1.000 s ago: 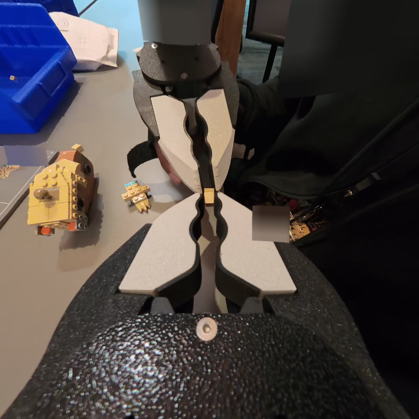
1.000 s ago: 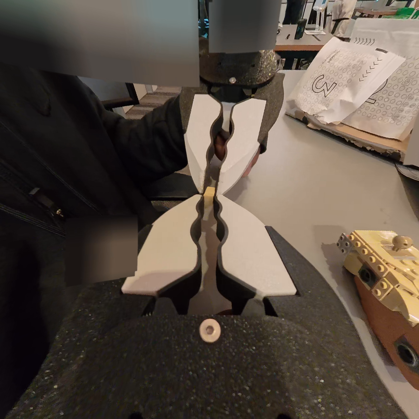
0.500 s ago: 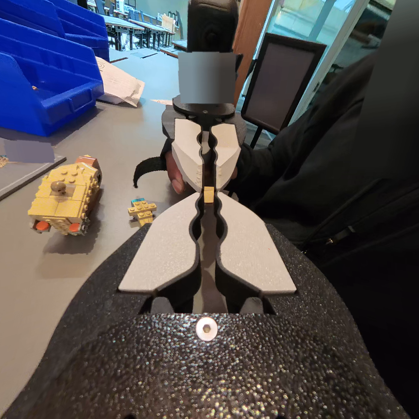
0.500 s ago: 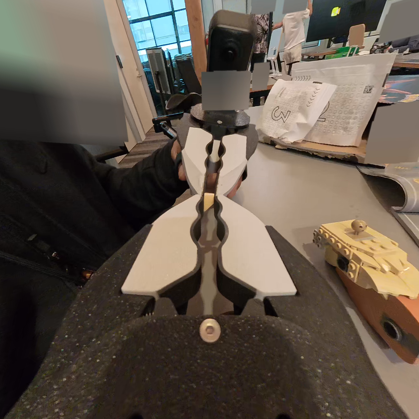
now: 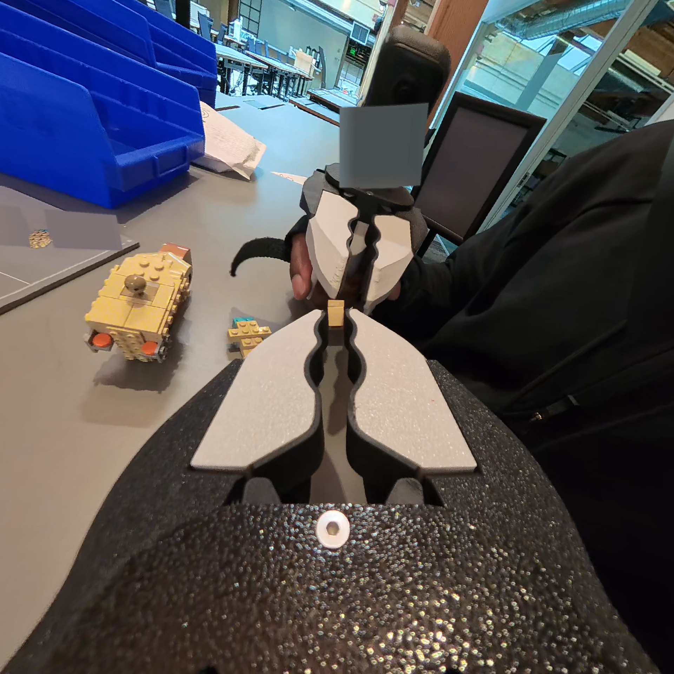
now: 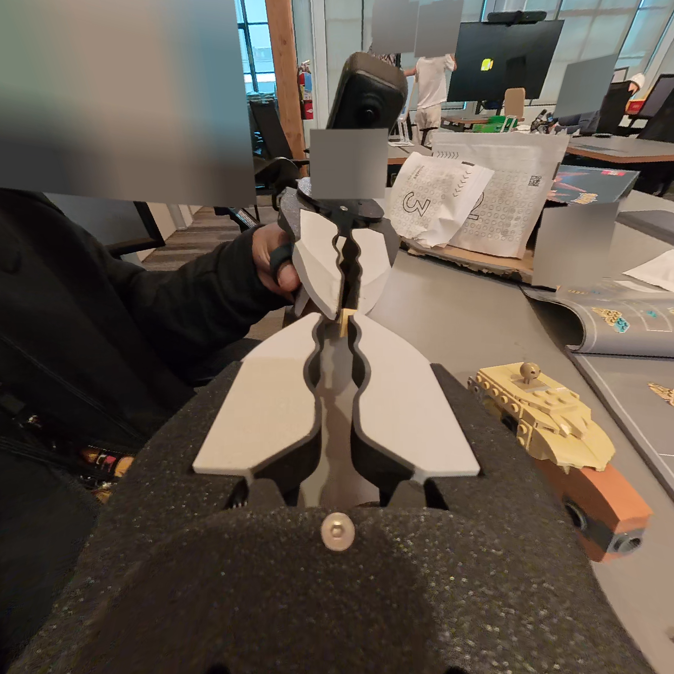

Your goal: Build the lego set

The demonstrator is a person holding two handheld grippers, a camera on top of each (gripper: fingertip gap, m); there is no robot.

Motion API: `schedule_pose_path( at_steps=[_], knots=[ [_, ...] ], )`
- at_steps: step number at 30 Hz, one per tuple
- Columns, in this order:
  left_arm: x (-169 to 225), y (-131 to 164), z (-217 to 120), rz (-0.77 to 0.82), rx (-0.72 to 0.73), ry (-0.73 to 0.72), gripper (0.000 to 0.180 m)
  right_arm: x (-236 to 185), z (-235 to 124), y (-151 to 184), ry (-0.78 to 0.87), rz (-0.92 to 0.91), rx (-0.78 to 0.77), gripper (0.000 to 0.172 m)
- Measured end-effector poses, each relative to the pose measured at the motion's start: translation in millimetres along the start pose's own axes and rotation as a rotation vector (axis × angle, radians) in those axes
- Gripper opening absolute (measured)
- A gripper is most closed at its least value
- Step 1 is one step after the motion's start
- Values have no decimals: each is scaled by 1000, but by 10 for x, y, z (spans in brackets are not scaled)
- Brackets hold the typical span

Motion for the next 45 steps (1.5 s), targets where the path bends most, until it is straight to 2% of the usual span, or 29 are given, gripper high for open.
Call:
schedule_pose_path(
  at_steps=[22, 34, 45],
  knots=[
    [-74, -36, 28, 106, 12, -96, 8, 97, 13, 73, 80, 1, -38, 4],
    [-33, 20, 27, 156, -57, -127, 8, 32, 25, 96, 38, -4, -56, 4],
    [-59, 16, 36, 148, -40, -125, 8, 47, 25, 107, 49, -1, -64, 6]
  ],
)
Point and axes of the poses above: each gripper's, where its closed fingertips meet, z out along the fingers, y out of its underside, x = y × z across the jaws, the point moved 1 cm from there along -z, back along the fingers, and after that the axes turned 9 degrees about -z, right-handed, at the moved point
